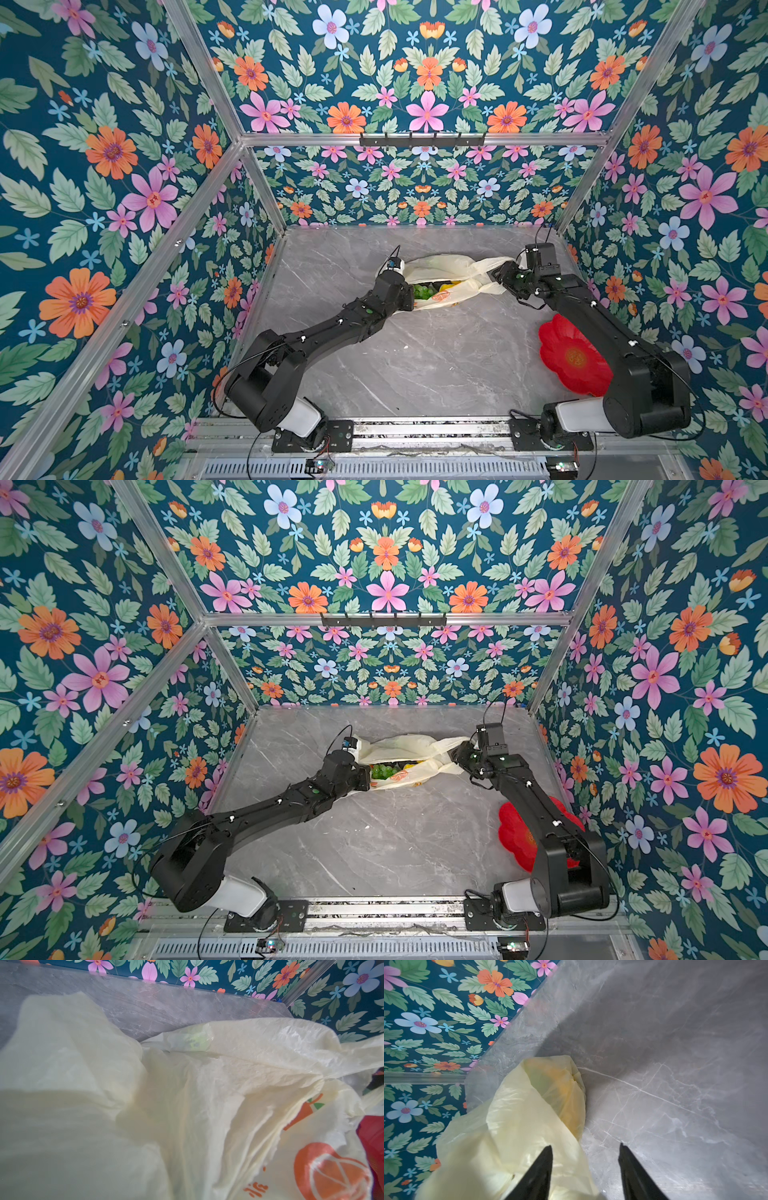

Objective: Take the fake fruits out of the plastic bag

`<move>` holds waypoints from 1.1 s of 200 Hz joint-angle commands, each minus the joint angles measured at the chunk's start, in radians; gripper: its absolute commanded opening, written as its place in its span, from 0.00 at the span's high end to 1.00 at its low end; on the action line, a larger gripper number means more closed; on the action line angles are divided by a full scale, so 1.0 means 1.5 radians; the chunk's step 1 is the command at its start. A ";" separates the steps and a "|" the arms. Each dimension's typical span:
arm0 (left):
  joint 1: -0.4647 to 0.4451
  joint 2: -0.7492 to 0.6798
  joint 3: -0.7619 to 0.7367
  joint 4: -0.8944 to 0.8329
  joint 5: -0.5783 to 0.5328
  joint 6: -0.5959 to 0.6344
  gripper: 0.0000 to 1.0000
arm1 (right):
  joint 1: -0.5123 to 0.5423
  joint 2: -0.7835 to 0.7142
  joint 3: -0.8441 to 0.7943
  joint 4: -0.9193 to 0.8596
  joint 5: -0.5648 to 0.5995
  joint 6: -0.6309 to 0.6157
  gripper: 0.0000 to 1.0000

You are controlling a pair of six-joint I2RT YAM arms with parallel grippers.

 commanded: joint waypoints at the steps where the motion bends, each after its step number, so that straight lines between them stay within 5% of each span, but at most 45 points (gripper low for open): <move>1: -0.009 -0.001 -0.002 0.031 -0.034 0.012 1.00 | 0.007 -0.033 0.013 -0.107 0.100 -0.040 0.31; 42: -0.011 -0.015 -0.029 0.060 -0.046 0.017 1.00 | 0.019 -0.108 0.015 -0.168 0.131 -0.064 0.25; 83: -0.035 -0.032 -0.044 0.076 -0.082 0.042 1.00 | 0.180 -0.125 0.082 -0.229 0.271 -0.046 0.25; 118: -0.048 -0.028 -0.046 0.081 -0.109 0.062 1.00 | 0.211 -0.028 0.106 -0.165 0.152 -0.019 0.26; 220: -0.069 -0.032 -0.052 0.076 -0.151 0.070 1.00 | 0.211 0.224 0.258 -0.203 0.143 -0.053 0.28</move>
